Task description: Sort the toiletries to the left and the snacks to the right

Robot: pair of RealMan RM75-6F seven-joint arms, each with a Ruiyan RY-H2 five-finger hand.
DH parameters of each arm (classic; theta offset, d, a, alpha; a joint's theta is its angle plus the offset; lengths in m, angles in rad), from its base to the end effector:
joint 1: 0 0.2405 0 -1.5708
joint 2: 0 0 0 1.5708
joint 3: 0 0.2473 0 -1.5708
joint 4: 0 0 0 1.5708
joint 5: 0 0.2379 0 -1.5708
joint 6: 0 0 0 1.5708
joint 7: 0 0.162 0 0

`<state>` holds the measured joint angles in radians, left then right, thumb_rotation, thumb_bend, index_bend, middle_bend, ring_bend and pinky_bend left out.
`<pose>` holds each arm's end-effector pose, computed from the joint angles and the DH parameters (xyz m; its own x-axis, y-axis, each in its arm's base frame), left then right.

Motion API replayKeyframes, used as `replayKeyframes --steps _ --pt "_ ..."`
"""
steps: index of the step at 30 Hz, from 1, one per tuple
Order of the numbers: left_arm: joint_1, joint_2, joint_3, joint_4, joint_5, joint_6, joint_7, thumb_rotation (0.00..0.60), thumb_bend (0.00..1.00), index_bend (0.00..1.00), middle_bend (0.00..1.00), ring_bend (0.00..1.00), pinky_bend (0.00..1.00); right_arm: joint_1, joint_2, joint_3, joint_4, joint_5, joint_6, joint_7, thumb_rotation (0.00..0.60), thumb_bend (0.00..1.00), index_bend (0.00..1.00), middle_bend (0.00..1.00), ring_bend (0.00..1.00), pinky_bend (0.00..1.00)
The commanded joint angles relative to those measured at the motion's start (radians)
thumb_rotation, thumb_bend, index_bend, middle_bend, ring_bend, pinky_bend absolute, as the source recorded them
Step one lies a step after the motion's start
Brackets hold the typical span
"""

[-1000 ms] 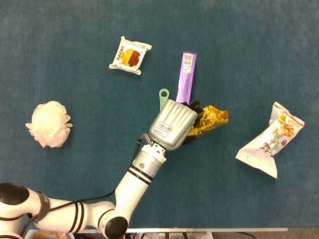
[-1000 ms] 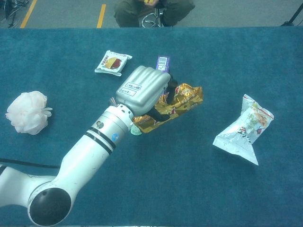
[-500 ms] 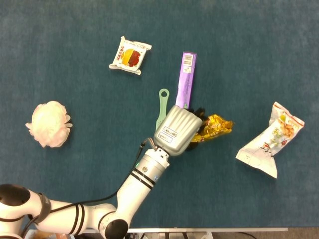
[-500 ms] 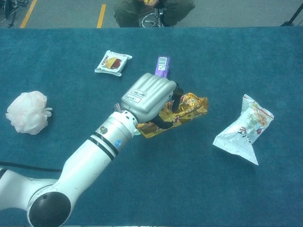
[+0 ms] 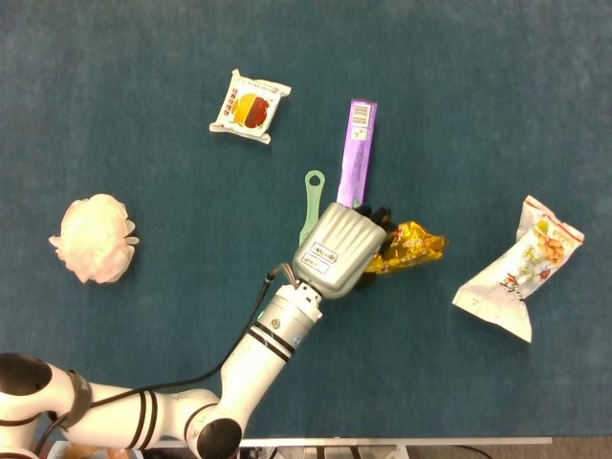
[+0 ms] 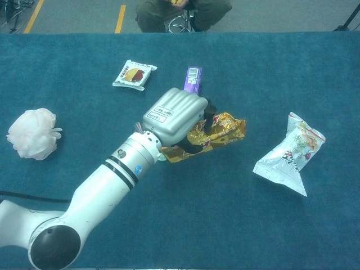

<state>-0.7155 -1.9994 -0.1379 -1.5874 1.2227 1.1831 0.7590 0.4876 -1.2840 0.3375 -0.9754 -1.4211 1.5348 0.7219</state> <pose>0.0043 0.2359 -0.1341 0.3981 0.1765 0.9002 0.7883 -0.5676 -0.2373 -0.2735 -0.3866 0.2352 -0.0626 0.4145 0.9079 -0.9138 -0.3896 0.1148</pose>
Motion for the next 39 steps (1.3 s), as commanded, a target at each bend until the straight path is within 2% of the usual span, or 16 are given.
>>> replayKeyframes --steps 1,4,7,13,20,23,27,32,35,39 --pt "-0.002 0.007 -0.002 -0.008 -0.012 -0.012 0.010 0.600 0.10 0.41 0.35 0.34 0.54 0.000 -0.002 0.000 0.002 0.000 -0.001 0.000 0.600 0.00 0.10 0.20 0.12 0.29" --pt "-0.002 0.012 -0.002 -0.014 -0.025 -0.020 0.019 0.598 0.07 0.39 0.32 0.30 0.48 0.001 -0.006 -0.002 0.007 -0.001 -0.004 -0.001 0.600 0.00 0.10 0.20 0.12 0.29" --pt "-0.003 0.016 -0.003 -0.021 -0.032 -0.025 0.024 0.557 0.04 0.37 0.30 0.27 0.45 0.002 -0.010 -0.002 0.014 0.000 -0.006 0.000 0.600 0.00 0.10 0.20 0.12 0.29" --pt "0.004 0.046 -0.008 -0.039 -0.032 -0.007 0.040 0.552 0.04 0.37 0.30 0.26 0.44 -0.004 -0.010 0.001 0.018 0.000 0.005 0.020 0.600 0.00 0.10 0.20 0.12 0.29" --pt "0.044 0.165 -0.020 -0.107 0.000 0.080 0.077 0.594 0.04 0.39 0.32 0.28 0.44 -0.025 0.013 0.004 -0.019 0.002 0.021 0.039 0.600 0.00 0.11 0.21 0.12 0.29" --pt "0.083 0.252 -0.022 -0.122 0.012 0.133 0.069 0.600 0.04 0.40 0.33 0.29 0.45 -0.037 0.019 -0.007 -0.043 -0.007 0.023 0.052 0.600 0.00 0.17 0.24 0.12 0.32" --pt "0.146 0.380 -0.037 -0.104 0.017 0.197 -0.007 0.600 0.08 0.41 0.34 0.31 0.46 -0.045 0.023 -0.041 -0.089 -0.052 0.034 0.045 0.600 0.00 0.22 0.28 0.15 0.37" --pt "0.210 0.486 -0.060 -0.029 0.022 0.251 -0.142 0.600 0.14 0.41 0.35 0.31 0.46 -0.027 0.036 -0.108 -0.170 -0.146 0.011 -0.011 0.600 0.00 0.28 0.33 0.21 0.39" --pt "0.242 0.530 -0.069 0.037 0.021 0.271 -0.214 0.600 0.14 0.42 0.35 0.31 0.46 0.006 0.045 -0.151 -0.239 -0.211 -0.037 -0.056 0.600 0.00 0.33 0.36 0.24 0.41" --pt "0.279 0.570 -0.077 0.130 0.007 0.284 -0.285 0.600 0.14 0.42 0.35 0.31 0.46 0.078 0.048 -0.201 -0.336 -0.287 -0.146 -0.096 0.600 0.00 0.33 0.38 0.26 0.45"
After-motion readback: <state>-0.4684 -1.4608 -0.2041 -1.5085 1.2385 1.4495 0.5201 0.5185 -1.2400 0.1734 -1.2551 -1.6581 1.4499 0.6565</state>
